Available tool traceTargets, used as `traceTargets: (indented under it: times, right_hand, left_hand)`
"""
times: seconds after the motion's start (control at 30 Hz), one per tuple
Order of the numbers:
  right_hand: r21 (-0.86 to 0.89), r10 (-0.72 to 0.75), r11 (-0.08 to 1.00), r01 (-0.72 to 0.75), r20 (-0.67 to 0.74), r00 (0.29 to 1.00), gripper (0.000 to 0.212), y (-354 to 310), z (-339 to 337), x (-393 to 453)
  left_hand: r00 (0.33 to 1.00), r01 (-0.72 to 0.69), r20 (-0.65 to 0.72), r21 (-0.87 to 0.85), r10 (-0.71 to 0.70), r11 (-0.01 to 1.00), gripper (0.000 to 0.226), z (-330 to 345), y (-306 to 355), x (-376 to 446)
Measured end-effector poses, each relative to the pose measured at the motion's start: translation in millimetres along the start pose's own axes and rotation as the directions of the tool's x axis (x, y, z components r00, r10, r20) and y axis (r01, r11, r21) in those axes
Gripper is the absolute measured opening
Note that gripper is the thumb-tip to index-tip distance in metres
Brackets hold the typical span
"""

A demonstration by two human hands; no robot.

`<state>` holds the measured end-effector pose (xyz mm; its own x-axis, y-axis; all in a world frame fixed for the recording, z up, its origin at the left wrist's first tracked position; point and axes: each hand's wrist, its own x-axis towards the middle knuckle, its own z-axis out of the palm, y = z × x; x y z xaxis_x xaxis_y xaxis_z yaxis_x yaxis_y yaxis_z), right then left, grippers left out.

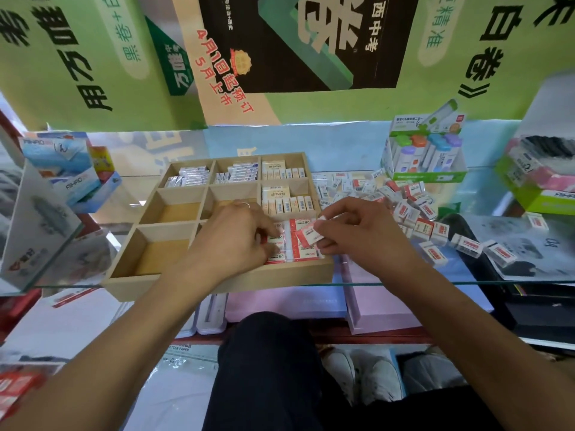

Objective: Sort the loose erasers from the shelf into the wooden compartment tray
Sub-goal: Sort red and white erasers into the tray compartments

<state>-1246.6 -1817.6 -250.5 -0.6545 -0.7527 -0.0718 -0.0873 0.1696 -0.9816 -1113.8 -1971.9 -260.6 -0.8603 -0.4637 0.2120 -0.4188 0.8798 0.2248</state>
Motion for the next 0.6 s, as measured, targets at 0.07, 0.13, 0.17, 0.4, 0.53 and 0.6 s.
traceTargets:
  times: [0.07,0.13,0.17,0.4,0.53,0.6]
  right_hand:
    - [-0.022,0.034,0.999,-0.033,0.005,0.999,0.004,-2,8,1]
    - [-0.092,0.052,0.994,-0.051,0.005,0.999,0.006,-3,15,2]
    - [-0.150,0.047,0.988,-0.046,0.000,0.999,0.008,-3,18,3]
    - [-0.449,-0.031,0.894,0.017,-0.026,0.999,0.014,-3,40,6]
    - [-0.565,-0.078,0.821,0.079,0.025,0.997,0.014,-3,43,4]
    - [-0.620,-0.081,0.779,0.099,0.056,0.995,0.016,-3,43,6]
  left_hand:
    - [0.999,-0.047,-0.004,0.036,0.048,0.998,0.026,1,-3,-2]
    - [0.995,-0.099,0.003,-0.022,0.100,0.995,0.027,3,-10,-5]
    - [0.995,-0.101,-0.011,-0.112,0.101,0.989,0.026,4,-13,-8]
    - [0.970,0.005,-0.207,-0.498,-0.125,0.867,0.022,6,-22,-30]
    - [0.973,0.032,-0.192,-0.443,-0.130,0.896,0.022,10,-21,-31]
    - [0.973,0.029,-0.196,-0.417,-0.121,0.909,0.022,12,-20,-31]
